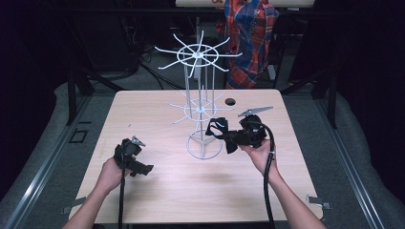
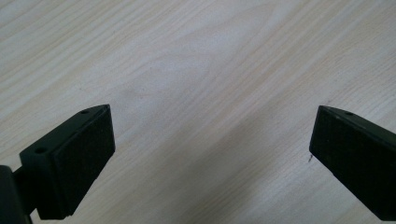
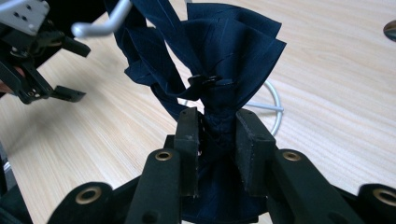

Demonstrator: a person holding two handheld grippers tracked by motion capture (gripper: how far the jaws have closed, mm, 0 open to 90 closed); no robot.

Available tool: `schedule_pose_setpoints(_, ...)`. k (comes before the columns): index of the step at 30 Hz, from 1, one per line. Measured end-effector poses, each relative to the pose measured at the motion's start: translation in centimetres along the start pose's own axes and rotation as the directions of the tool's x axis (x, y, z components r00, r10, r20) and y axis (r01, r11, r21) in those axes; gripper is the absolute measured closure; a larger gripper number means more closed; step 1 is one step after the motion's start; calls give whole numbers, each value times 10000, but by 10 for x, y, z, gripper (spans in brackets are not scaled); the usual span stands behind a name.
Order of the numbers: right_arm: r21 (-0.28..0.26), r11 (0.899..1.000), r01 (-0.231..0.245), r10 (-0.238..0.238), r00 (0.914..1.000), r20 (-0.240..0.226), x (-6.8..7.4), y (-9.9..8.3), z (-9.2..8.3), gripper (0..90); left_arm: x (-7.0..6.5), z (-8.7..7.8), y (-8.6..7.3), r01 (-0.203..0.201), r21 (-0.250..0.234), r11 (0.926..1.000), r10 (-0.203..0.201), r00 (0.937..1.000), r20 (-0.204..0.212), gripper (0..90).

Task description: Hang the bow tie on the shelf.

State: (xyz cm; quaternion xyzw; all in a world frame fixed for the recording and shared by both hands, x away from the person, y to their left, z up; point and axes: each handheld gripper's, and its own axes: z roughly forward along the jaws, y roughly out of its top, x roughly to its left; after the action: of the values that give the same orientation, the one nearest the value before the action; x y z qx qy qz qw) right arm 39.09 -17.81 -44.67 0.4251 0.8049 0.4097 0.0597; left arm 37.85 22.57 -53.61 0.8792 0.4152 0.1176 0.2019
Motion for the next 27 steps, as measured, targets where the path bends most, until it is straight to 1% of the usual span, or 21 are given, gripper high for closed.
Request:
schedule_pose_setpoints(5, -47, 10000, -8, 8, 10000, 5, -1, 0, 1, 717, 0, 0, 0, -15, 20, 10000, 15, 10000, -4, 2)
schedule_pose_setpoints(7, -114, 9999, 76, -77, 9999, -74, -1, -1, 4, 713, 0, 0, 0, -13, 21, 10000, 13, 10000, 3, 2)
schedule_pose_setpoints(8, 12, 9998, 173, -173, 9998, -87, 0, -1, 5, 707, 0, 0, 0, -16, 32, 10000, 16, 10000, 11, 2)
schedule_pose_setpoints(12, 20, 9995, 312, -312, 9995, -14, 1, -1, 7, 703, 0, 1, 0, -21, 86, 10000, 21, 10000, 1, 2)
schedule_pose_setpoints(18, -100, 9996, 275, -275, 9996, 7, 1, -2, 11, 688, 0, 2, 0, -30, 109, 9999, 30, 10000, 5, 2)
schedule_pose_setpoints(23, 0, 9997, 256, -256, 9997, -62, -2, -3, 12, 661, 0, 1, -1, -23, 97, 10000, 23, 10000, -5, 2)
schedule_pose_setpoints(26, 37, 9998, 179, -179, 9998, -65, -1, -3, 13, 662, 0, 1, -1, -25, 99, 9999, 25, 10000, -10, 2)
schedule_pose_setpoints(27, 111, 9994, 315, -314, 9995, -74, 0, -3, 14, 665, 0, 1, -1, -29, 98, 9999, 29, 10000, 2, 2)
